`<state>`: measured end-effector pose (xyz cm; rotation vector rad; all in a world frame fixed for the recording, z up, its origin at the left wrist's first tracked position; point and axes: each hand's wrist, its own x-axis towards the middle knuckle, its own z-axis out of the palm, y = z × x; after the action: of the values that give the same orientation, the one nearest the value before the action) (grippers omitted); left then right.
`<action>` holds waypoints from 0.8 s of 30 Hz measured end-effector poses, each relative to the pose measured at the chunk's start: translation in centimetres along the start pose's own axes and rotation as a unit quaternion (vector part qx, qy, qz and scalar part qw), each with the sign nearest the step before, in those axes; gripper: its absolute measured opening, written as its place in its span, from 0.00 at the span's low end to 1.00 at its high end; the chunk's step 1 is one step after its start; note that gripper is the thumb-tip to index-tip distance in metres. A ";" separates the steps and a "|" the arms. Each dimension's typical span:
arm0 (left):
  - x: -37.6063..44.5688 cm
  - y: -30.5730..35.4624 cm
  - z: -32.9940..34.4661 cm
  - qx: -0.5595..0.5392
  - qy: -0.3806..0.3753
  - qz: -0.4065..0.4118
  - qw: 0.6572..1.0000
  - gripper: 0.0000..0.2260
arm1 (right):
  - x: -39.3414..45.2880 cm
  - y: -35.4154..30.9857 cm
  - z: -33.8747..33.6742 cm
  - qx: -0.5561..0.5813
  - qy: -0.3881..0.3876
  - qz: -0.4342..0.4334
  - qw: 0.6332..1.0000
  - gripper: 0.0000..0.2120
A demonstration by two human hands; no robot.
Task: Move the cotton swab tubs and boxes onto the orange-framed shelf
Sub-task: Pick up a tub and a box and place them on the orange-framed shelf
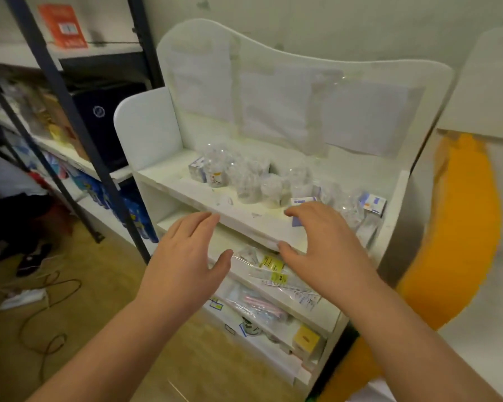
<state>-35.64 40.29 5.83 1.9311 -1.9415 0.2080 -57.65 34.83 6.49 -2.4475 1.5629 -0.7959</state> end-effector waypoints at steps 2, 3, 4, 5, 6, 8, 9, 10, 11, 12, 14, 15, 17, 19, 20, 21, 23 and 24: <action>2.2 -1.6 0.4 0.008 0.000 -0.013 1.000 0.29 | 3.1 -0.3 1.5 0.013 0.001 -0.003 1.000 0.22; 3.3 -2.3 0.6 0.012 0.001 -0.020 1.000 0.29 | 4.5 -0.5 2.2 0.019 0.000 -0.006 1.000 0.22; 4.4 -3.1 0.9 0.014 0.003 -0.025 1.000 0.29 | 5.8 -0.9 2.9 0.026 -0.002 -0.008 1.000 0.22; 5.5 -3.8 1.2 0.016 0.005 -0.027 0.999 0.29 | 7.1 -1.2 3.5 0.032 -0.005 -0.010 0.999 0.22; 6.4 -4.5 1.5 0.017 0.005 -0.026 1.000 0.29 | 8.1 -1.5 4.1 0.035 -0.009 -0.011 0.999 0.22; 8.2 -5.7 2.5 0.013 0.002 -0.026 1.000 0.29 | 9.8 -1.9 5.3 0.042 -0.019 -0.008 0.999 0.23; 9.1 -6.4 3.1 0.009 0.000 -0.027 1.000 0.29 | 10.6 -1.9 5.9 0.045 -0.023 -0.005 0.999 0.23; 10.1 -7.0 3.8 0.003 -0.004 -0.027 1.000 0.29 | 11.4 -2.0 6.5 0.045 -0.025 -0.003 0.999 0.23; 11.1 -7.7 4.5 -0.004 -0.008 -0.025 1.000 0.29 | 12.2 -2.0 7.2 0.044 -0.027 0.002 0.999 0.23; 12.2 -8.5 5.4 -0.009 -0.013 -0.021 1.000 0.29 | 13.2 -1.9 7.8 0.042 -0.028 0.008 0.999 0.23; 14.6 -10.2 7.0 -0.019 -0.021 -0.006 1.000 0.29 | 15.3 -1.9 9.0 0.033 -0.021 0.020 0.999 0.22; 15.8 -11.1 7.8 -0.027 -0.027 0.003 0.999 0.29 | 16.4 -1.9 9.5 0.027 -0.015 0.027 0.999 0.22; 18.4 -13.3 9.3 -0.044 -0.037 0.017 0.998 0.28 | 18.7 -2.1 10.6 0.021 -0.003 0.044 0.999 0.22; 21.3 -15.5 10.6 -0.058 -0.042 0.032 0.997 0.27 | 20.9 -2.4 11.6 0.012 0.006 0.067 0.998 0.23; 22.8 -16.6 11.3 -0.062 -0.041 0.039 0.996 0.25 | 22.0 -2.7 12.2 0.008 0.011 0.076 0.997 0.23; 24.4 -17.6 11.9 -0.064 -0.038 0.045 0.996 0.24 | 22.9 -3.0 12.8 0.007 0.016 0.083 0.996 0.22; 27.2 -19.2 13.1 -0.062 -0.041 0.055 0.996 0.26 | 24.7 -3.7 14.1 0.003 0.020 0.094 0.995 0.22; 28.4 -19.9 13.7 -0.055 -0.050 0.057 0.996 0.28 | 25.5 -4.1 14.7 0.004 0.020 0.101 0.995 0.21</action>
<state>-17.55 8.05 0.62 1.7952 -2.0838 0.0345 -38.83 11.92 4.71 -2.2346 1.7816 -0.8189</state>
